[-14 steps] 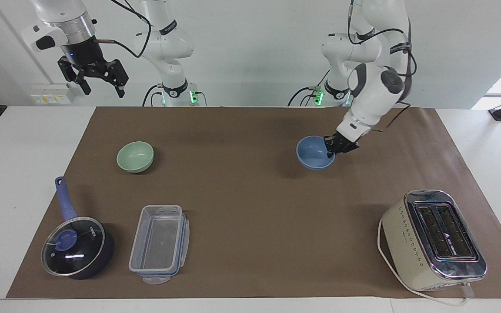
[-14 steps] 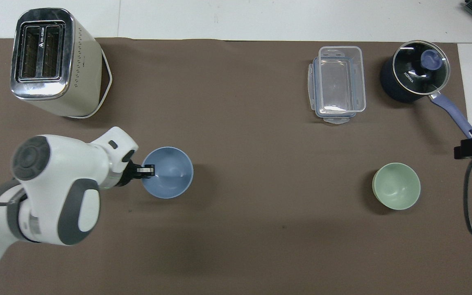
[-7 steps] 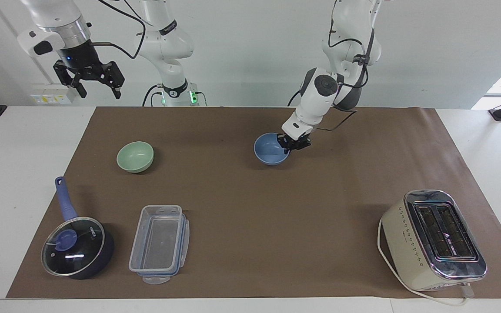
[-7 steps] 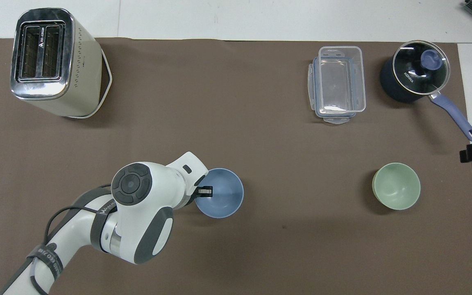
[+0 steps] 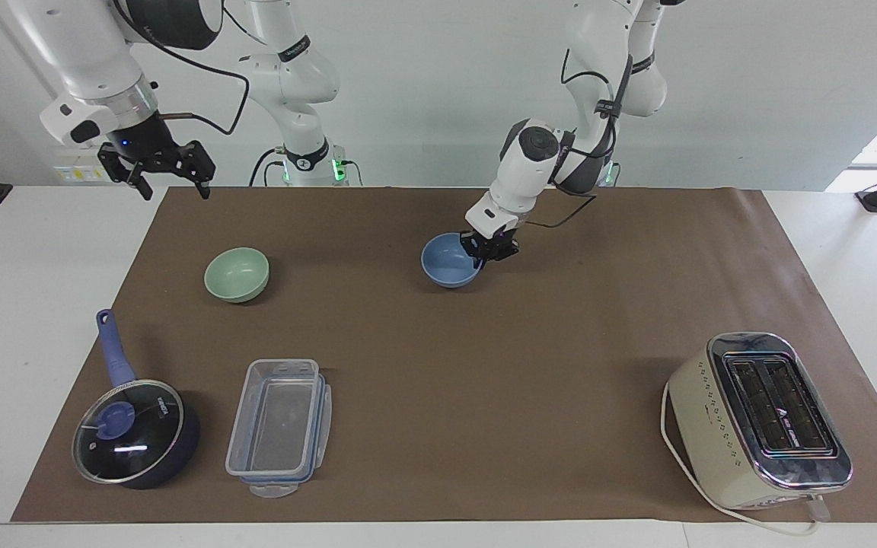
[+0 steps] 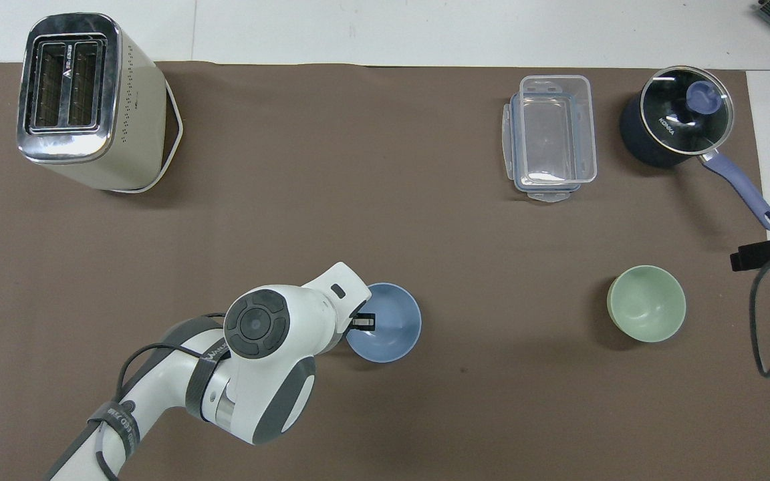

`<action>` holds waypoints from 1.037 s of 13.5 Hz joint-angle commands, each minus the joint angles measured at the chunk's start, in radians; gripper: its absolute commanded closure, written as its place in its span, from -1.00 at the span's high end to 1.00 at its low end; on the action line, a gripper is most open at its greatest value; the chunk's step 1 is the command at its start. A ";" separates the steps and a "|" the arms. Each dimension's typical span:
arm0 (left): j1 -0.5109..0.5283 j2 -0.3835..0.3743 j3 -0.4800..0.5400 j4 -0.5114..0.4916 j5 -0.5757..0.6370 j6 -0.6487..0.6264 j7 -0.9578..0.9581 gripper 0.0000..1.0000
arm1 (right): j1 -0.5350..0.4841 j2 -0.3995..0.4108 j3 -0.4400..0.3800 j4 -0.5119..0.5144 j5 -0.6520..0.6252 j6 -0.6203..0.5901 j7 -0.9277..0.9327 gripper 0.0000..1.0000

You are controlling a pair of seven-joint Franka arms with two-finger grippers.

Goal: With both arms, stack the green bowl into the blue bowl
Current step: 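Slide the blue bowl with the left gripper toward the table centre, then withdraw the left gripper while the right gripper grips the green bowl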

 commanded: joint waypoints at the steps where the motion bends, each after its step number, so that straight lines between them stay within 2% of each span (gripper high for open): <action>1: -0.019 -0.009 0.017 -0.009 -0.017 0.007 0.004 -0.07 | -0.023 -0.023 0.005 -0.074 -0.008 0.057 -0.039 1.00; 5: 0.000 -0.016 0.026 0.044 0.000 -0.056 0.008 0.85 | -0.031 -0.025 0.005 -0.235 -0.001 0.228 -0.088 1.00; 6: 0.022 -0.032 0.031 0.049 0.015 -0.079 0.025 1.00 | -0.036 -0.023 0.005 -0.273 -0.001 0.264 -0.097 1.00; 8: 0.108 -0.077 0.029 0.060 0.119 -0.105 0.056 1.00 | -0.066 -0.017 0.005 -0.382 0.002 0.394 -0.157 1.00; 10: 0.191 -0.110 0.031 0.096 0.151 -0.204 0.146 1.00 | -0.088 0.001 0.005 -0.482 0.006 0.527 -0.198 1.00; 11: 0.254 -0.116 0.029 0.138 0.173 -0.235 0.199 1.00 | -0.091 0.001 0.005 -0.516 0.006 0.554 -0.200 1.00; 13: 0.314 -0.122 0.031 0.214 0.220 -0.336 0.249 1.00 | -0.100 0.032 0.005 -0.557 0.017 0.597 -0.233 1.00; 14: 0.354 -0.121 0.029 0.259 0.260 -0.381 0.251 1.00 | -0.126 0.040 0.005 -0.595 0.025 0.655 -0.275 1.00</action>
